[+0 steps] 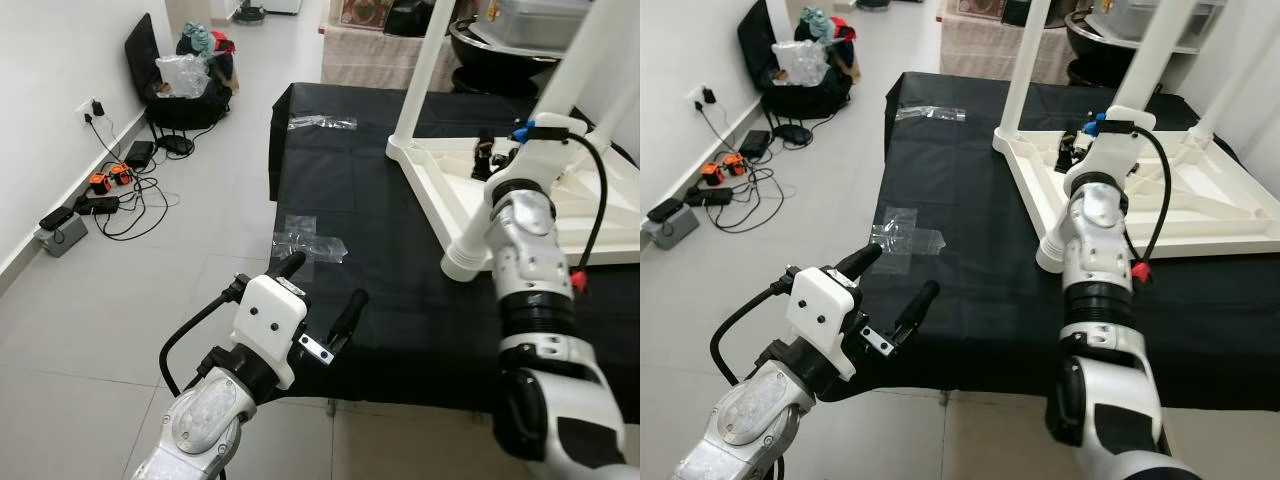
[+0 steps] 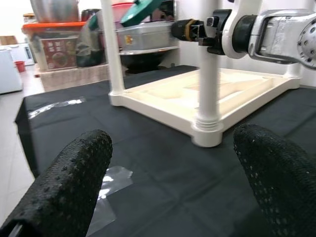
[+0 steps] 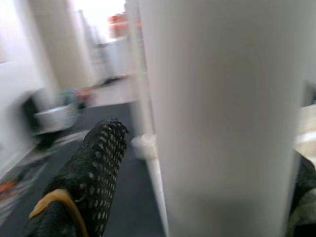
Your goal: Building children table
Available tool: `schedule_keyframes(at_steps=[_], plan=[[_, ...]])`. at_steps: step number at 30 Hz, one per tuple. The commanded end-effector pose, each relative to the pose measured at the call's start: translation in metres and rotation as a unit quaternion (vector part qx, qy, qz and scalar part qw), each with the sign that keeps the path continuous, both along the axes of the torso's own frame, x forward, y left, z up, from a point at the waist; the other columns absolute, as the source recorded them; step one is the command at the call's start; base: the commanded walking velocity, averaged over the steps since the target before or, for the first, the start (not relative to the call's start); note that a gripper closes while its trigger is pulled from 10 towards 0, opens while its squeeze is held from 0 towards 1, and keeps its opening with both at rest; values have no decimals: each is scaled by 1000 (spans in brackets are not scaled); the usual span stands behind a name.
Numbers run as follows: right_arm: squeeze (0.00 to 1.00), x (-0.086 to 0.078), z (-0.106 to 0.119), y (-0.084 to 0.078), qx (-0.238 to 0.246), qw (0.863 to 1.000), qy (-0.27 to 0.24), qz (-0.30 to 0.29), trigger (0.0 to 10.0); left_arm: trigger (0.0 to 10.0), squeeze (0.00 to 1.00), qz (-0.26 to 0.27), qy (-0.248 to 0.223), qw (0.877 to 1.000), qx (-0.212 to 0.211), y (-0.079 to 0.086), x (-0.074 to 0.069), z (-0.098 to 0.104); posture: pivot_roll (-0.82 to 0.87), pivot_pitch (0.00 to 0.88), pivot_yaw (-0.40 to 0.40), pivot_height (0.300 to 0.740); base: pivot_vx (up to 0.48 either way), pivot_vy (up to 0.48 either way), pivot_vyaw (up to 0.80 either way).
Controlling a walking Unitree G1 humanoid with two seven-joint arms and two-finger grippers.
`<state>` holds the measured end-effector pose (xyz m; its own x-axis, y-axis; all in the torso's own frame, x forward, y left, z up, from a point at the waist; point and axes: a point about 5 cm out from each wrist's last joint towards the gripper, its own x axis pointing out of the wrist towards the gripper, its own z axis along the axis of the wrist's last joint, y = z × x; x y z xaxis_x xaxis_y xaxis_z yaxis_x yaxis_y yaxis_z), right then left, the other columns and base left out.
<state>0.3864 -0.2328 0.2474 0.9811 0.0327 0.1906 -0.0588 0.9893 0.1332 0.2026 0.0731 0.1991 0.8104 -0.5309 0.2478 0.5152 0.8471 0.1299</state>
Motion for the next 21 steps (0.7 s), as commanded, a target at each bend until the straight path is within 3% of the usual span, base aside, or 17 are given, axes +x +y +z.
schedule_keyframes(at_steps=[1, 2, 3, 4, 7, 9, 10, 11, 12, 13, 14, 15, 17, 21], plan=[[0, 1, -16, 18, 8, 996, 30, 87, 10000, 10000, 0, -1, 3, 1000, 7, 0, 1, -4, 81, 34, -100, 740, 0, 0, 0], [0, -1, -21, 21, 4, 991, 37, 131, 10000, 10000, 0, -1, 2, 1000, 8, 0, 2, -4, 81, 34, -100, 740, 0, 0, 0], [0, -10, -35, 29, -21, 969, 52, 239, 10000, 10000, 0, -2, 0, 1000, 8, 0, 2, -4, 83, 28, -98, 740, 0, 0, 0], [0, -10, -35, 29, -21, 969, 52, 239, 10000, 10000, 0, -2, 0, 1000, 8, 0, 2, -4, 83, 28, -98, 740, 0, 0, 0], [0, -24, -46, 42, -38, 931, 64, 357, 10000, 10000, 0, -3, -1, 1000, 9, 0, 1, -3, 91, 21, -98, 740, 0, 0, 0], [0, -25, -47, 43, -40, 926, 64, 369, 10000, 10000, 0, -4, -2, 1000, 9, 0, 1, -3, 91, 21, -98, 740, 0, 0, 0], [0, -27, -47, 51, -37, 913, 57, 402, 10000, 10000, 0, -4, -2, 1000, 9, 0, 1, -3, 96, 19, -98, 740, 0, 0, 0], [0, -27, -47, 51, -37, 913, 57, 402, 10000, 10000, 0, -4, -2, 1000, 9, 0, 1, -3, 96, 19, -98, 740, 0, 0, 0], [0, -29, -46, 56, -35, 904, 51, 423, 10000, 10000, 0, -4, -2, 1000, 9, 0, 1, -3, 96, 19, -98, 740, 0, 0, 0], [0, -29, -46, 56, -35, 904, 51, 423, 10000, 10000, 0, -4, -2, 1000, 9, 0, 1, -3, 96, 19, -98, 740, 0, 0, 0], [0, -31, -43, 64, -35, 892, 43, 448, 10000, 10000, 0, -4, -2, 1000, 9, 0, 1, -3, 97, 23, -99, 740, 0, 0, 0], [0, -31, -43, 64, -35, 892, 43, 448, 10000, 10000, 0, -4, -2, 1000, 9, 0, 1, -3, 97, 23, -99, 740, 0, 0, 0], [0, -31, -36, 84, -46, 874, 21, 483, 10000, 10000, 0, -5, -2, 1000, 9, 0, 1, -3, 96, 29, -98, 740, 0, 0, 0], [0, -31, -33, 92, -50, 869, 13, 492, 10000, 10000, 0, -5, -2, 1000, 9, 0, 1, -2, 96, 29, -98, 740, 0, 0, 0]])
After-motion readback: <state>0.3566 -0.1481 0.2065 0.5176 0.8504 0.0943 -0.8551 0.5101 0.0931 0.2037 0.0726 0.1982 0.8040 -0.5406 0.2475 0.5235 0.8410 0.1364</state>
